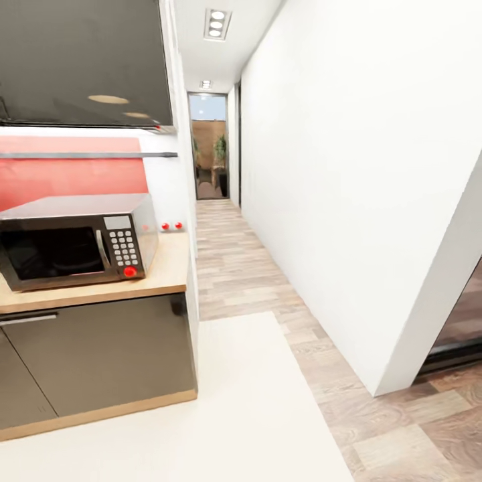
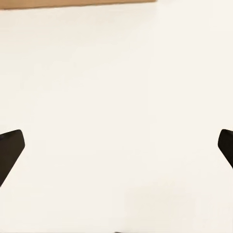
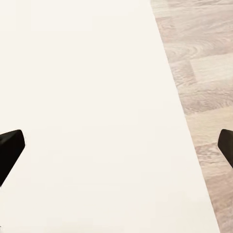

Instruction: Set up a coffee station on the kitchen countertop: keep the coffee maker on the countertop, move the bottle of coffee from the kitchen shelf to the counter next to the coffee maker, place a paper coffee filter on top of the coffee maker, put the saucer next to the coffee maker with the coffee cup on the saucer, and place the electric kettle next to the coffee maker.

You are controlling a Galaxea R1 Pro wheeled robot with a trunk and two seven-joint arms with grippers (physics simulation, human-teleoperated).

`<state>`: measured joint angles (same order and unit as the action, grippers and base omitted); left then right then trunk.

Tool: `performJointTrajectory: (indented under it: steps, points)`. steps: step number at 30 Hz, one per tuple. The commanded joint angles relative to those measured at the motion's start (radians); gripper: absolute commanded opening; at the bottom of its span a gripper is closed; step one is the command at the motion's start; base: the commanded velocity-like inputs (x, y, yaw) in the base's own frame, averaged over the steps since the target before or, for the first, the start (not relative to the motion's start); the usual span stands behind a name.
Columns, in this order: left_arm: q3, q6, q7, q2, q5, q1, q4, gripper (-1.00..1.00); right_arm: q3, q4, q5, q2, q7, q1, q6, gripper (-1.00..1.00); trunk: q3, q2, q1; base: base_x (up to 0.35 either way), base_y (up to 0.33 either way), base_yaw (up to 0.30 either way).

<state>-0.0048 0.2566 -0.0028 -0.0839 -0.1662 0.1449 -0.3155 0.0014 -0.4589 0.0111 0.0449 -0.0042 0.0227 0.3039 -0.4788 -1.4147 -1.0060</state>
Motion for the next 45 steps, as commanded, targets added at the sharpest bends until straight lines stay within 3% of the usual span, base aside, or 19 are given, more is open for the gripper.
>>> performJointTrajectory:
  steps: [1, 8, 24, 45]
  points:
    - [0.0, 0.003, 0.0, 0.0, -0.005, 0.001, 0.001, 1.0, 0.0, 0.0, 0.001, 0.0, 0.0, 0.0, 0.003, 1.0, 0.002, 0.007, 0.004, 0.0, 0.0, 0.263]
    - [0.0, 0.001, 0.0, 0.0, -0.006, 0.001, 0.001, 1.0, 0.0, 0.0, 0.001, 0.0, 0.0, 0.0, 0.003, 1.0, 0.019, 0.056, 0.031, 0.0, 0.0, 0.263]
    - [-0.001, 0.003, -0.002, -0.001, -0.006, 0.001, 0.001, 1.0, 0.002, 0.001, 0.001, 0.0, 0.0, 0.0, 0.003, 1.0, 0.01, 0.056, 0.031, 0.0, 0.0, 0.263]
    - [0.0, 0.001, 0.0, -0.002, -0.007, 0.001, 0.001, 1.0, 0.0, 0.0, 0.0, -0.005, -0.001, 0.0, 0.004, 1.0, 0.065, 0.203, 0.111, 0.0, 0.0, 0.267]
